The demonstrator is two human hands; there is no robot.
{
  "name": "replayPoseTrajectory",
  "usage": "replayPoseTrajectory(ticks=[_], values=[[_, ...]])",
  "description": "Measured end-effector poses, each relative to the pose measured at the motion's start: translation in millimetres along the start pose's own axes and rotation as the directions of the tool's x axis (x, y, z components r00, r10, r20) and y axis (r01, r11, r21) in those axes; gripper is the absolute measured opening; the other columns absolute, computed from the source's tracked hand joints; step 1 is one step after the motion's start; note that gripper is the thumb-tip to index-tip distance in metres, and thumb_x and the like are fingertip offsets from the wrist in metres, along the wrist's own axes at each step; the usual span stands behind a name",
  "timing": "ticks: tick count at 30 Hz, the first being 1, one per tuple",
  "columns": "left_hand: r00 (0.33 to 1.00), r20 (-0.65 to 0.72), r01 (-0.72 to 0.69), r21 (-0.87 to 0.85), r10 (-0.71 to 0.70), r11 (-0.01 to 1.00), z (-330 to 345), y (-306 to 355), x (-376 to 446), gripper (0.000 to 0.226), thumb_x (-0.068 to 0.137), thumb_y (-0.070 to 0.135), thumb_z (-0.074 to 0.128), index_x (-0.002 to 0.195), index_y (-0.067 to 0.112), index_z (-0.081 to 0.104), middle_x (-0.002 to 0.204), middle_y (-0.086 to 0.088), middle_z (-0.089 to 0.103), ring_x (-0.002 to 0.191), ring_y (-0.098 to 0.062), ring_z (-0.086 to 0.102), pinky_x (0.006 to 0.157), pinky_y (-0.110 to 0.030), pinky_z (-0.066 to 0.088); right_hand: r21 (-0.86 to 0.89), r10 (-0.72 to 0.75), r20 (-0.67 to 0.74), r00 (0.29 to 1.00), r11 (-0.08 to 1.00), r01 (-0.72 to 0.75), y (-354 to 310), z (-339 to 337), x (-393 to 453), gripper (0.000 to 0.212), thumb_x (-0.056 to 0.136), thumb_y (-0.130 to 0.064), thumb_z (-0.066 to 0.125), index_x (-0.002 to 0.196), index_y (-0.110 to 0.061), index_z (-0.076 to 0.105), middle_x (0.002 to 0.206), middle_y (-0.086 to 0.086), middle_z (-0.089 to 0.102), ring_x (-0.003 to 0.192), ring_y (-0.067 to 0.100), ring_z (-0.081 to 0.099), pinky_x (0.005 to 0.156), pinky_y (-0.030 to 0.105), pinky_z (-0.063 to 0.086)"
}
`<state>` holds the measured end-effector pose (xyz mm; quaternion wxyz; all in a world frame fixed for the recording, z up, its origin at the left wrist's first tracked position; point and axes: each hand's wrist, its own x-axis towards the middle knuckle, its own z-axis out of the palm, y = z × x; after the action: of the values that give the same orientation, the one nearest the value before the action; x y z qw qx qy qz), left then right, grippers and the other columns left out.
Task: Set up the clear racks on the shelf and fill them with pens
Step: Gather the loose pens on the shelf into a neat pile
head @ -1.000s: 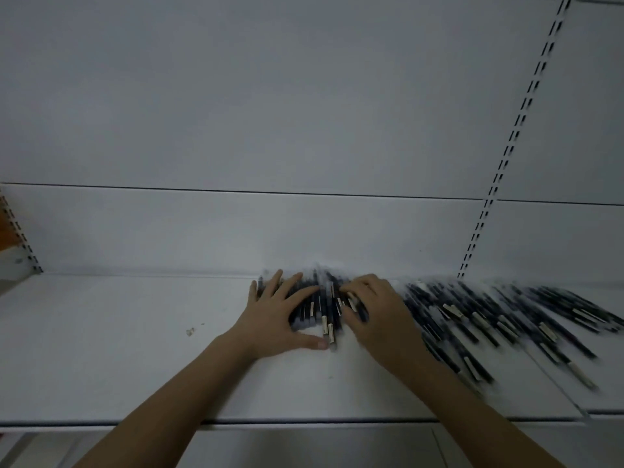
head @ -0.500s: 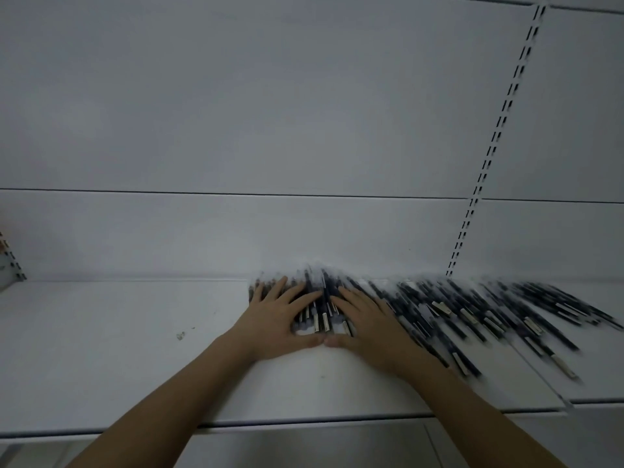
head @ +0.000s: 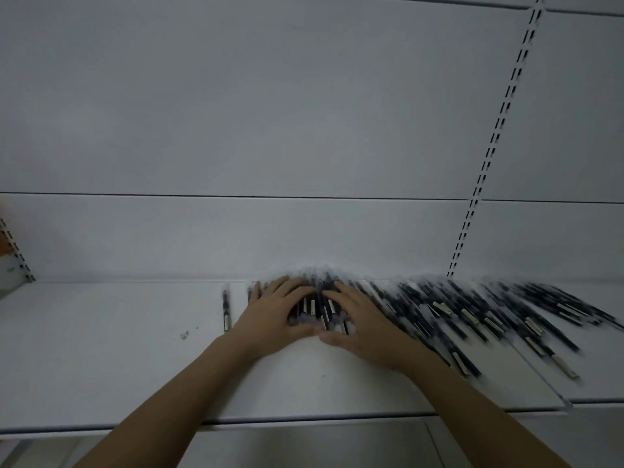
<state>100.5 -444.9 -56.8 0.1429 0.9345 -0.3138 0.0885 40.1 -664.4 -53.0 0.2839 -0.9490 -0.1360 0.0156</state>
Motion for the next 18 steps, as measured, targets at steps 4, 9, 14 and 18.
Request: replayPoseTrajectory(ticks=[4,9,14,18], values=[[0.94,-0.02,0.34,0.057,-0.34,0.939,-10,-30,-29,0.103,0.065,0.099,0.021,0.153,0.048,0.005,0.166,0.008,-0.001,0.153,-0.023,-0.005,0.119,-0.056,-0.004,-0.151,0.118,0.022,0.993,0.982,-0.114,14,-6,-20,0.095,0.081,-0.076,0.054,0.154,-0.046,0.002,0.162,-0.019,-0.015,0.151,0.011,-0.016,0.124,0.048,0.002],[0.929,0.18,0.319,0.045,-0.322,0.947,-3,-36,-34,0.128,0.044,0.108,0.012,0.153,0.044,-0.011,0.166,-0.004,-0.009,0.153,-0.028,-0.002,0.122,-0.053,0.003,-0.169,0.168,-0.056,0.984,0.97,-0.175,9,12,-5,0.103,0.072,-0.092,0.027,0.157,-0.039,0.003,0.165,-0.014,-0.009,0.153,0.014,-0.009,0.123,0.043,-0.003],[0.93,0.182,0.334,-0.056,-0.319,0.941,10,-13,0,0.135,0.035,0.108,0.025,0.152,0.049,-0.008,0.166,-0.003,-0.012,0.151,-0.035,-0.01,0.122,-0.051,0.005,-0.034,0.178,-0.27,0.946,0.98,-0.194,-7,21,34,0.078,0.094,-0.07,0.035,0.156,-0.024,0.024,0.165,-0.002,0.016,0.152,0.016,0.012,0.124,0.04,0.012],[0.947,0.137,0.306,-0.1,-0.292,0.947,10,-17,2,0.118,0.053,0.1,0.039,0.153,0.048,0.004,0.166,-0.003,-0.004,0.152,-0.027,-0.007,0.123,-0.048,0.011,0.045,0.156,-0.309,0.938,0.988,-0.15,-4,20,30,0.071,0.096,-0.063,0.041,0.153,-0.022,0.032,0.162,-0.002,0.026,0.149,0.015,0.02,0.122,0.037,0.019]])
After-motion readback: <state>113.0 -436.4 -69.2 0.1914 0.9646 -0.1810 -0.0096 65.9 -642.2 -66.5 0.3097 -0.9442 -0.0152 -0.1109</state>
